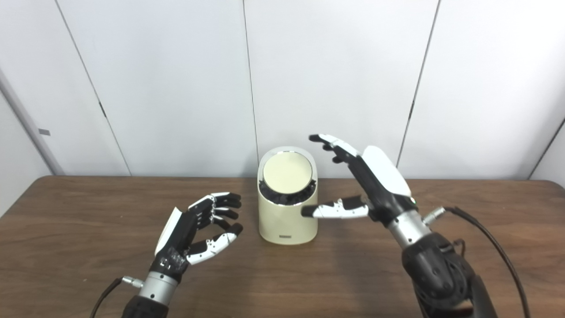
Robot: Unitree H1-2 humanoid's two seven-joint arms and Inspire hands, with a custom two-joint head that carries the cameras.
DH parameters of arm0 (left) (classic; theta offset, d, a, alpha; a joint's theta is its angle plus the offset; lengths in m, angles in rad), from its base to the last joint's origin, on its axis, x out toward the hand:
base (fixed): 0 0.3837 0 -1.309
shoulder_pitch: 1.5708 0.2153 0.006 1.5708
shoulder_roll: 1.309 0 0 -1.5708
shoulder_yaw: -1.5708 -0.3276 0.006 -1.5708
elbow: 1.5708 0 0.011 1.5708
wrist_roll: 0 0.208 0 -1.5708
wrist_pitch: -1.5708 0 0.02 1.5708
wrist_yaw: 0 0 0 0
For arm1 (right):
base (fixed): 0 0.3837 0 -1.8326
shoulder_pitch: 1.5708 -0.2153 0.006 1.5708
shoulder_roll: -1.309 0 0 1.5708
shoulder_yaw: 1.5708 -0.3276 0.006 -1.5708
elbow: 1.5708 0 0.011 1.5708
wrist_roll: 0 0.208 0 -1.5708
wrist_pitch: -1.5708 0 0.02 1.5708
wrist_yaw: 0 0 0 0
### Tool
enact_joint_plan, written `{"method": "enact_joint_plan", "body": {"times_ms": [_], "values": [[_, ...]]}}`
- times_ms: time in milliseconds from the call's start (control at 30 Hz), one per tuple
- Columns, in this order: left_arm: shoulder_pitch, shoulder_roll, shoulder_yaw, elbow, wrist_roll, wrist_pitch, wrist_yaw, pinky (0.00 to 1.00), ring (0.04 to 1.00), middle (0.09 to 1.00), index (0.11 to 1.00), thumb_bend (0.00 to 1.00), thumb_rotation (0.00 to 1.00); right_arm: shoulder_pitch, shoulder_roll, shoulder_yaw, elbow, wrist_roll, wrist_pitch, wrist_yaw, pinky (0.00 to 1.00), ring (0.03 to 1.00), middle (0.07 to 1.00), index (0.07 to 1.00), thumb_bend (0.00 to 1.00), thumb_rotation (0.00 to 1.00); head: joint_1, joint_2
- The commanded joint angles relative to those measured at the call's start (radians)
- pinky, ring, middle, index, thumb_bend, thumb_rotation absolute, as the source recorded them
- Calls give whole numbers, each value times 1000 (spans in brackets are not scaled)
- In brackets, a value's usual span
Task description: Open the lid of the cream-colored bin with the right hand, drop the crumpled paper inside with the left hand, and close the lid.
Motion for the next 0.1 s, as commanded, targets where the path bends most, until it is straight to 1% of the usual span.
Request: {"method": "enact_joint_plan", "body": {"times_ms": [0, 33, 67], "values": [[-28, 7, 6, -25, -11, -20, 1, 556, 660, 726, 738, 517, 155, -2, -5, -17, 2, 23, -43, -41, 792, 892, 927, 901, 761, 388, -1, 1], [-28, 9, 7, -25, -12, -22, -1, 558, 660, 726, 739, 537, 130, 9, -7, -15, 8, 18, -43, -47, 745, 861, 923, 897, 759, 382, -3, 1], [-28, 11, 7, -25, -14, -24, -2, 560, 661, 726, 740, 547, 111, 20, -9, -13, 13, 11, -39, -52, 729, 849, 921, 899, 762, 385, -4, 1]]}}
